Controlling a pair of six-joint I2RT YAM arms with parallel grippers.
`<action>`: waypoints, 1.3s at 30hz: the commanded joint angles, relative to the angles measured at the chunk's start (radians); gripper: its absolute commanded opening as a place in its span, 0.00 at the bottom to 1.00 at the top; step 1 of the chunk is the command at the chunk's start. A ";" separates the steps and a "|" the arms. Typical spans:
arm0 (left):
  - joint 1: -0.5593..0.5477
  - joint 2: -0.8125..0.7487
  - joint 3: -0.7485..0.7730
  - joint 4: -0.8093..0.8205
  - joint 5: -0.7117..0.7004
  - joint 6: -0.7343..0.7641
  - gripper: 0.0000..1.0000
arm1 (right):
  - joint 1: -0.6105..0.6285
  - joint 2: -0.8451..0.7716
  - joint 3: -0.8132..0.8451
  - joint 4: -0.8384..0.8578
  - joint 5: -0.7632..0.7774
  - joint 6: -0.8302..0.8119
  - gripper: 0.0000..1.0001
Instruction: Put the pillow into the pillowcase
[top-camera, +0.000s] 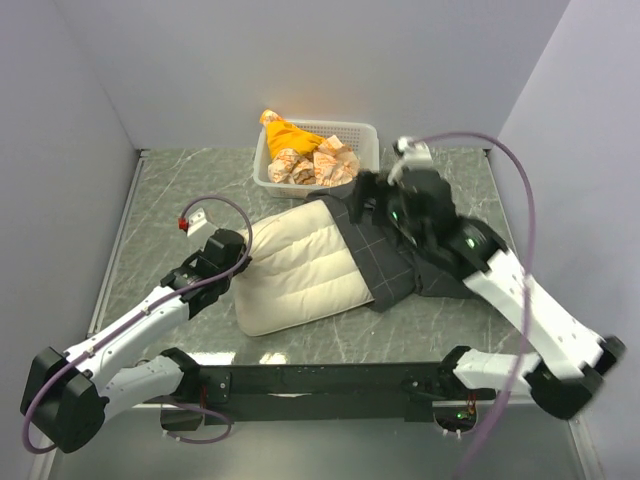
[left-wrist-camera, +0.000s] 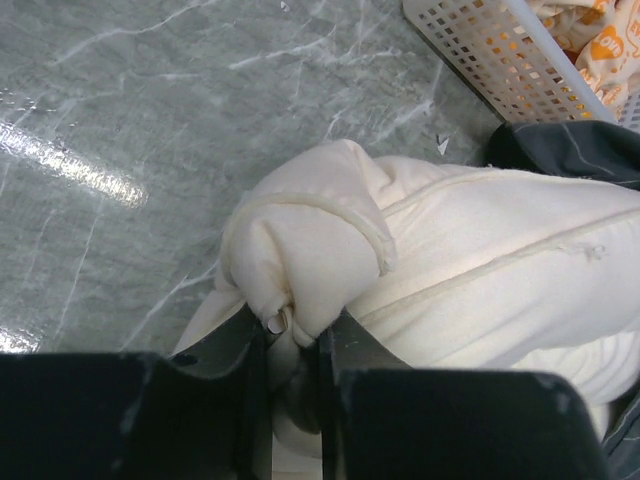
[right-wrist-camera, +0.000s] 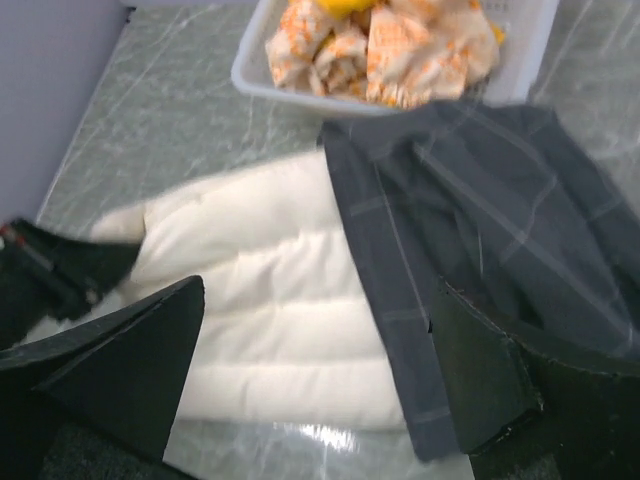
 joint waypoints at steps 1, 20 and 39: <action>-0.001 -0.005 0.005 -0.006 -0.005 0.072 0.01 | 0.105 -0.139 -0.314 0.049 0.135 0.092 0.97; 0.005 0.012 -0.010 0.008 0.021 0.087 0.01 | 0.079 0.030 -0.658 0.200 0.229 0.141 0.50; -0.110 -0.069 -0.004 -0.019 0.043 -0.065 0.04 | 0.414 0.096 -0.394 0.145 -0.038 0.236 0.00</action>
